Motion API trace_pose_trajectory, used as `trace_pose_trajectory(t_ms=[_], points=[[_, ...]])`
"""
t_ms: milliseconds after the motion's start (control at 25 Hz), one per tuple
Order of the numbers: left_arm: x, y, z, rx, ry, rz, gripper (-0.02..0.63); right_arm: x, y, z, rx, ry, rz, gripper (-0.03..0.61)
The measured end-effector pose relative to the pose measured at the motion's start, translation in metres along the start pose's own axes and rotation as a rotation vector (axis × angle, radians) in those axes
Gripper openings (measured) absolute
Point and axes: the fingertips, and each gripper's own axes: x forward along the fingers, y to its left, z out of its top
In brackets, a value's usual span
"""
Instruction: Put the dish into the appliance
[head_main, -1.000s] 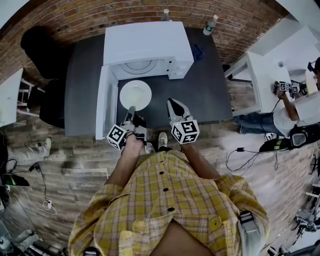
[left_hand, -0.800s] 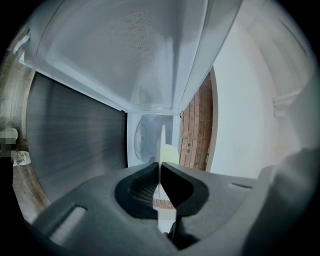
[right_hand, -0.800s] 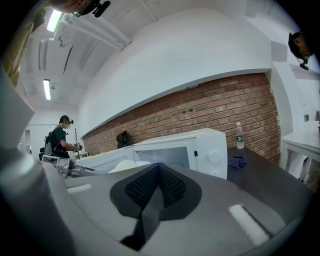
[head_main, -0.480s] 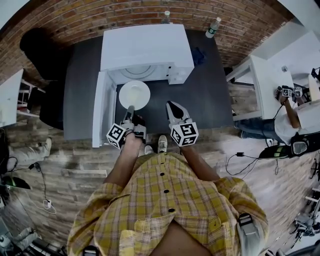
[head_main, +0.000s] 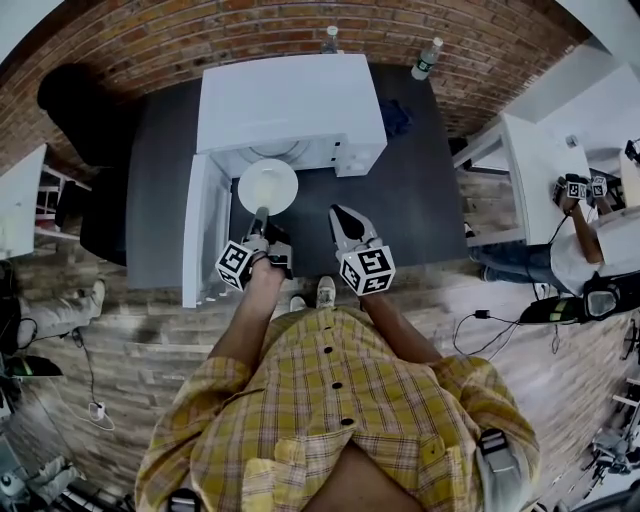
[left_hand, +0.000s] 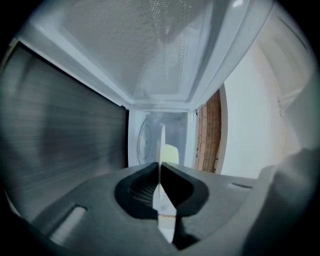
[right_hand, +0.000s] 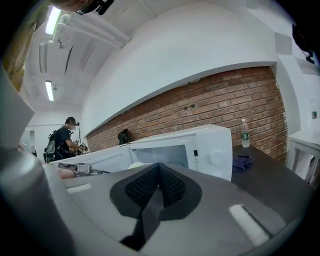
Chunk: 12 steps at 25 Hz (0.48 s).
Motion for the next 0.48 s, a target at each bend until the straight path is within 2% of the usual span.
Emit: trace_pose_trajectory(t_ms=[120,480], points=[[0.011,0.006,0.005,-0.011,-0.019,0.01,0.014,0.004,-0.003,0.001,0.0,0.002,0.001,0.003],[0.045,0.027,0.011,0.025,-0.028,0.038,0.014,0.016,-0.011,0.001,0.006,0.018,0.022,0.003]])
